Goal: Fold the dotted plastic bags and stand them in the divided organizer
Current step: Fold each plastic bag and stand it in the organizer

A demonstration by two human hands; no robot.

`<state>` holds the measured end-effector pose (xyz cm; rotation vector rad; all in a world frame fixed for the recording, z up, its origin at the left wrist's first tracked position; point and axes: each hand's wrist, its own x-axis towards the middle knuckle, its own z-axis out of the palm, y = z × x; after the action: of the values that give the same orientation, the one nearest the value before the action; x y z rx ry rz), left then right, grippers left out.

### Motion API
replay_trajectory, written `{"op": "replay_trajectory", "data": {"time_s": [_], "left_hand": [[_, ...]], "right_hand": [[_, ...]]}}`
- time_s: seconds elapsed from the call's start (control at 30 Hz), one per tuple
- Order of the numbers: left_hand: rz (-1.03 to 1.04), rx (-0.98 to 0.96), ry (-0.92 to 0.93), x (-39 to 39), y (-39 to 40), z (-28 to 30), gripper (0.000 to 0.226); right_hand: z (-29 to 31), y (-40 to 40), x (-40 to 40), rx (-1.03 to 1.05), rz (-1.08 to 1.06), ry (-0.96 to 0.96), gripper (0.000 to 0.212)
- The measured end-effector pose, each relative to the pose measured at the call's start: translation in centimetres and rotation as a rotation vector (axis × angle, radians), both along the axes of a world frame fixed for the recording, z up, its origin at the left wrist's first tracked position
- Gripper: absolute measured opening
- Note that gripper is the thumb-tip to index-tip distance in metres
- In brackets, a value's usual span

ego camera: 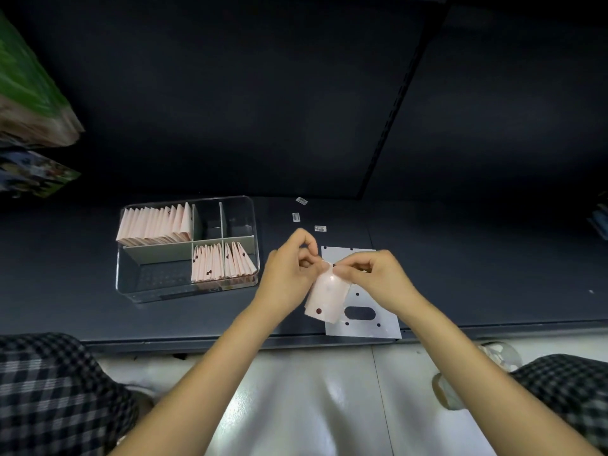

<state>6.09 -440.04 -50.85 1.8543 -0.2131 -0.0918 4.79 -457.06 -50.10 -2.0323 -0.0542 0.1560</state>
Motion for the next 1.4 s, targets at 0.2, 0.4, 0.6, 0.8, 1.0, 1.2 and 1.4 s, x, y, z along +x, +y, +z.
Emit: {"op": "replay_trajectory", "data": {"time_s": [0.2,0.4,0.6,0.8,1.0,1.2,1.4], "left_hand": [[-0.069,-0.020,0.212,-0.2,0.1,-1.3,0.006],[-0.028,-0.174,0.426,0.4,0.7,-2.1,0.012],[0.271,0.115,0.034,0.0,1.0,-3.8,0.018],[0.126,0.189,-0.080,0.7,1.8,-5.9,0.013],[0.166,0.381,-0.168,4.5,7.4,-8.9,0.011],[-0.204,1.044,-0.314,7.6,11.3,-12.8,0.037],[-0.308,1.103,-0.463,8.9,13.5,-13.3,0.051]], "right_hand": [[0.3,-0.6,0.6,0.072,-0.177,-0.065,0.019],[-0.5,0.1,0.9,0.146,-0.265,-0.022,0.016],[-3.0,4.5,0.0,-0.076,-0.321,-0.086,0.013],[-5.0,9.3,2.4,0.072,-0.210,0.177,0.028],[-6.3,10.3,7.1,-0.159,-0.221,0.183,0.017],[-7.1,12.7,10.9,-0.301,-0.194,0.080,0.017],[-7.9,14.6,12.1,-0.533,-0.063,0.051,0.018]]}}
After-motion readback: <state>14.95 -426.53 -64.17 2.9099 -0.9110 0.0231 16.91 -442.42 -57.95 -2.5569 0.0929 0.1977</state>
